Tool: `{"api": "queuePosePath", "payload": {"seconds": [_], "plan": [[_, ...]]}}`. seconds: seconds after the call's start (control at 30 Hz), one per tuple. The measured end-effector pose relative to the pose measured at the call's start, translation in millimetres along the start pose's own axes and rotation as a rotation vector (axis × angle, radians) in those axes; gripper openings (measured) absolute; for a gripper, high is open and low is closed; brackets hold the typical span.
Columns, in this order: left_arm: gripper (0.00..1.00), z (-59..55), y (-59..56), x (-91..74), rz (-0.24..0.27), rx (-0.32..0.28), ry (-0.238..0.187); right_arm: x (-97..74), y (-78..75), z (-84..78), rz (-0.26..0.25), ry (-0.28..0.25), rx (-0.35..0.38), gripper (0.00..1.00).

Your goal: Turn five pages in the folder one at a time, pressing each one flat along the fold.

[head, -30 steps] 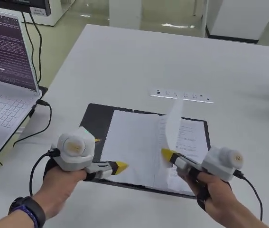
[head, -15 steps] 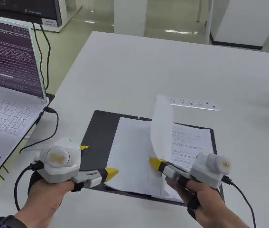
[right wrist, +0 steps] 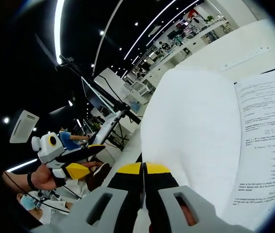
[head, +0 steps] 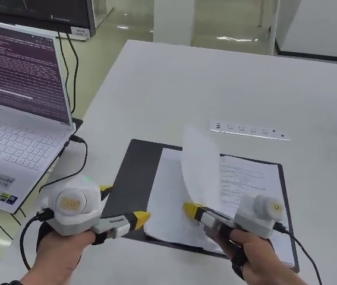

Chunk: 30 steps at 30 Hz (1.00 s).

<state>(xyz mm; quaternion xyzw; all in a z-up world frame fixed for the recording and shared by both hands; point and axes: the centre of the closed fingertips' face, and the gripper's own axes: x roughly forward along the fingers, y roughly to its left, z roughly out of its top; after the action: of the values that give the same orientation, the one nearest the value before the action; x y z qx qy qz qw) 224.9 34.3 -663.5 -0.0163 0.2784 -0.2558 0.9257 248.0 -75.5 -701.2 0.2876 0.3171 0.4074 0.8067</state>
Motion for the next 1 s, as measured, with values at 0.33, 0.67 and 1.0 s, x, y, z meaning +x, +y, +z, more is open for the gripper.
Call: {"api": "queuePosePath", "payload": {"seconds": [0.33,0.67,1.0], "plan": [[0.69,-11.0,8.7,-3.3,0.017,-0.029,0.008,25.3,-1.6,-7.4,0.006,0.025,0.031,0.00],[0.69,-18.6,14.8,-4.5,0.028,-0.037,0.019,42.5,-5.6,-18.4,0.005,0.043,0.074,0.00],[0.69,-24.5,15.2,-2.4,0.024,-0.050,0.031,61.2,-16.1,-34.2,-0.024,0.080,0.106,0.00]]}}
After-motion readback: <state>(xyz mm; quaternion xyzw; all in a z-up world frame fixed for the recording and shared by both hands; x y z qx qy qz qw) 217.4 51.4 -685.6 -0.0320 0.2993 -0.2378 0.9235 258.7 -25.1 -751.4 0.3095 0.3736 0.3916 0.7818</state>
